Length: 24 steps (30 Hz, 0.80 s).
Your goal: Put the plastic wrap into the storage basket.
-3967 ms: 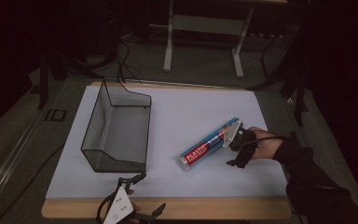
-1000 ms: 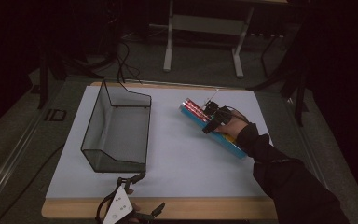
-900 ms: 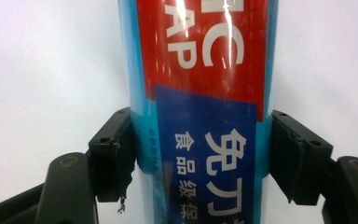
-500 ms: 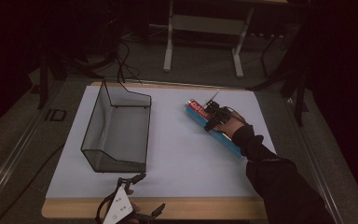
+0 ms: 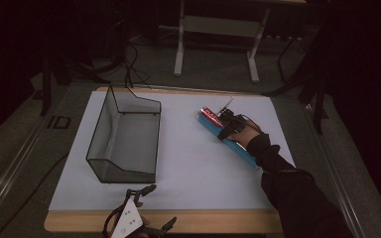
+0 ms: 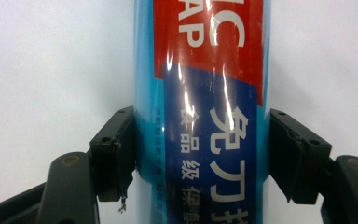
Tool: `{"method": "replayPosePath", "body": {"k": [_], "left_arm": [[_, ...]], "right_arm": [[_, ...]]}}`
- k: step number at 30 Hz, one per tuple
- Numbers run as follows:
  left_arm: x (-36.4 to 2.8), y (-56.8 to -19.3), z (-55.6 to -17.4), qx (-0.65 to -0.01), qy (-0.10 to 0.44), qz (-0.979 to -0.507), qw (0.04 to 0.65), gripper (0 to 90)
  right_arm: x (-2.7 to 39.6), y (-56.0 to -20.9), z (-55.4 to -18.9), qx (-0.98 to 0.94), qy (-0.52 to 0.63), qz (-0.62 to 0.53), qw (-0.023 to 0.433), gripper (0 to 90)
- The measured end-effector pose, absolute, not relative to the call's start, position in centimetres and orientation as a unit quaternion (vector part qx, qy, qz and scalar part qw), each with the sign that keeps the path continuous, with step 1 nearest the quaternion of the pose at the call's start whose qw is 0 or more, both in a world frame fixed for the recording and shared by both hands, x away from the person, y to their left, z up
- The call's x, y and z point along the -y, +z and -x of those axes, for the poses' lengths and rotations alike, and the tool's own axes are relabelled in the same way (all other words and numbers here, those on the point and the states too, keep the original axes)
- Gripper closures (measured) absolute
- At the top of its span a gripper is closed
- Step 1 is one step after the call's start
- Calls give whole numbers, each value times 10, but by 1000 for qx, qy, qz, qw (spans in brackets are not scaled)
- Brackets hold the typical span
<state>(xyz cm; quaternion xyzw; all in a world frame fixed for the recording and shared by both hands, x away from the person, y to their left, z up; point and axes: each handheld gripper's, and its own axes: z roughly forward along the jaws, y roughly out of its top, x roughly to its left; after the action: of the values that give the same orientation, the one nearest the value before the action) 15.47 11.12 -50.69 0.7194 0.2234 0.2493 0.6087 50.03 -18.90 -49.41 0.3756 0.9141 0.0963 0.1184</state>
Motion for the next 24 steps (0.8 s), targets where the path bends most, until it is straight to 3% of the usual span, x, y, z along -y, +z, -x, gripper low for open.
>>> {"method": "replayPosePath", "body": {"k": [19, 24], "left_arm": [[-110, -507, -155, -221, 249, -723, 606, 11], [-110, -507, -155, -220, 248, -723, 606, 11]], "right_arm": [[189, -488, -501, -924, 104, -353, 106, 281], [191, -479, -500, -922, 125, -353, 100, 205]]}}
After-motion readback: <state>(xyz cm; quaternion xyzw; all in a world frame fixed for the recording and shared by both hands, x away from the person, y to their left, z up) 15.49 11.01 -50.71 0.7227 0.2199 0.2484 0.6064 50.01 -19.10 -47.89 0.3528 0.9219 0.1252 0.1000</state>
